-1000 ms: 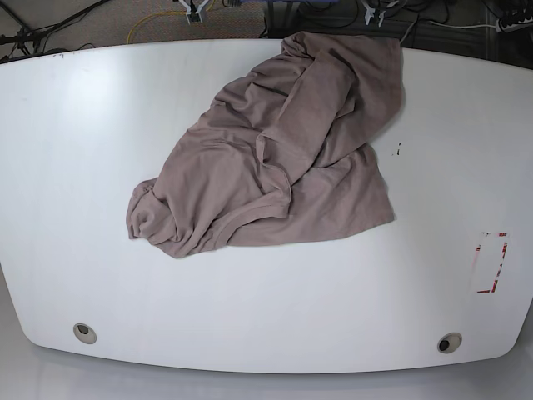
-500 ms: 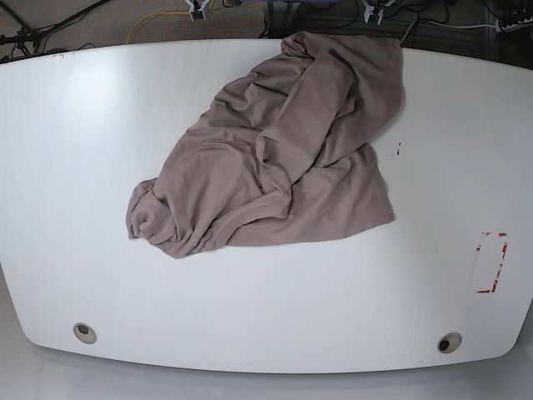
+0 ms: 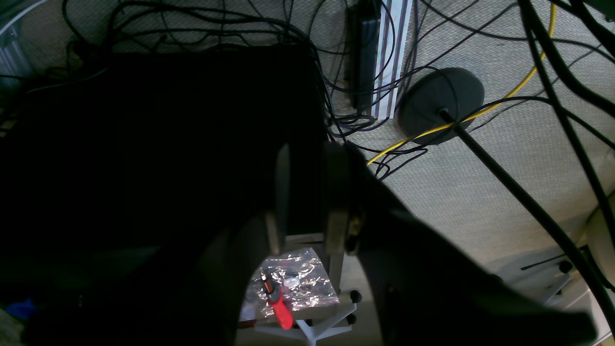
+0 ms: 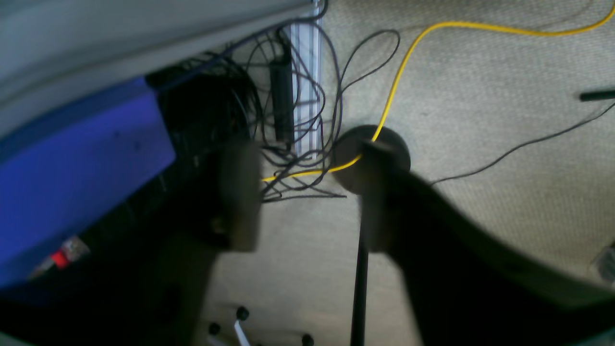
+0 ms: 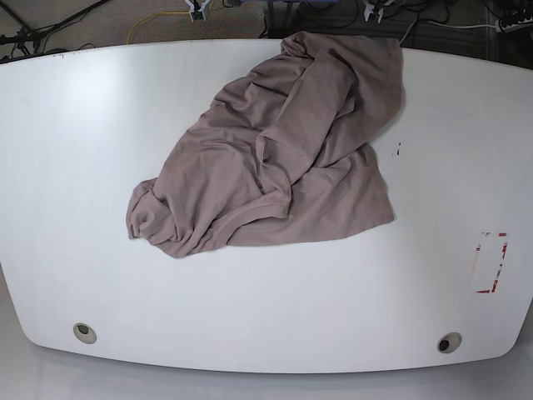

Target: Fold the T-shirt properly

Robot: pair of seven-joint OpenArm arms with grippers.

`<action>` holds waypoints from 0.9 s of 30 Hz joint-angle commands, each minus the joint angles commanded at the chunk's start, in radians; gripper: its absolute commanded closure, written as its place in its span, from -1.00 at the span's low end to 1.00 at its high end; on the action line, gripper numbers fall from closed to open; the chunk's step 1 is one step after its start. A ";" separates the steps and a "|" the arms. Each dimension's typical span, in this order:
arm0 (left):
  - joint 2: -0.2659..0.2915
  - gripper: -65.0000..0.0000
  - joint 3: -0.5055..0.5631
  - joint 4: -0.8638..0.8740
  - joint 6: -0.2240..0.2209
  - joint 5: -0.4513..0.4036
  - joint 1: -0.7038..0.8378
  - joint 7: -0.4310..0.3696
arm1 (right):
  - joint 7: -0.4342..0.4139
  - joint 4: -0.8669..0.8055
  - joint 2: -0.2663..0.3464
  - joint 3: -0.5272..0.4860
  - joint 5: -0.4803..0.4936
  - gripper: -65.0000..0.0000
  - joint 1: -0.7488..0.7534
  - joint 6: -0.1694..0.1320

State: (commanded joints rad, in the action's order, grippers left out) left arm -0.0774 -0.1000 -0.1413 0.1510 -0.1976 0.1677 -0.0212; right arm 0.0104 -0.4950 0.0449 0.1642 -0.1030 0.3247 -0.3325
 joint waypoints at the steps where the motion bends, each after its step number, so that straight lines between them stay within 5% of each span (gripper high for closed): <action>1: 0.000 0.67 0.000 -0.001 -0.001 0.001 0.001 0.000 | -0.001 0.000 0.000 -0.001 0.000 0.44 -0.001 0.001; 8: 0.000 0.67 -0.001 -0.001 -0.021 -0.002 -0.006 -0.006 | -0.015 -0.002 0.000 -0.003 -0.002 0.88 -0.004 -0.006; 18: -0.004 0.68 -0.001 -0.006 -0.071 -0.010 0.008 -0.010 | -0.033 -0.015 0.008 -0.001 -0.005 0.86 0.002 -0.006; 27: -0.010 0.66 0.000 -0.188 -0.017 -0.011 0.138 -0.066 | -0.032 -0.120 0.004 -0.003 -0.007 0.77 0.108 -0.019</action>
State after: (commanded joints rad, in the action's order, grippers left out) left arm -0.0877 -0.0998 -0.3294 0.1337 -0.2089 0.3056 -0.0872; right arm -0.0218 -0.6155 0.0486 0.1613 -0.1103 0.4325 -0.3512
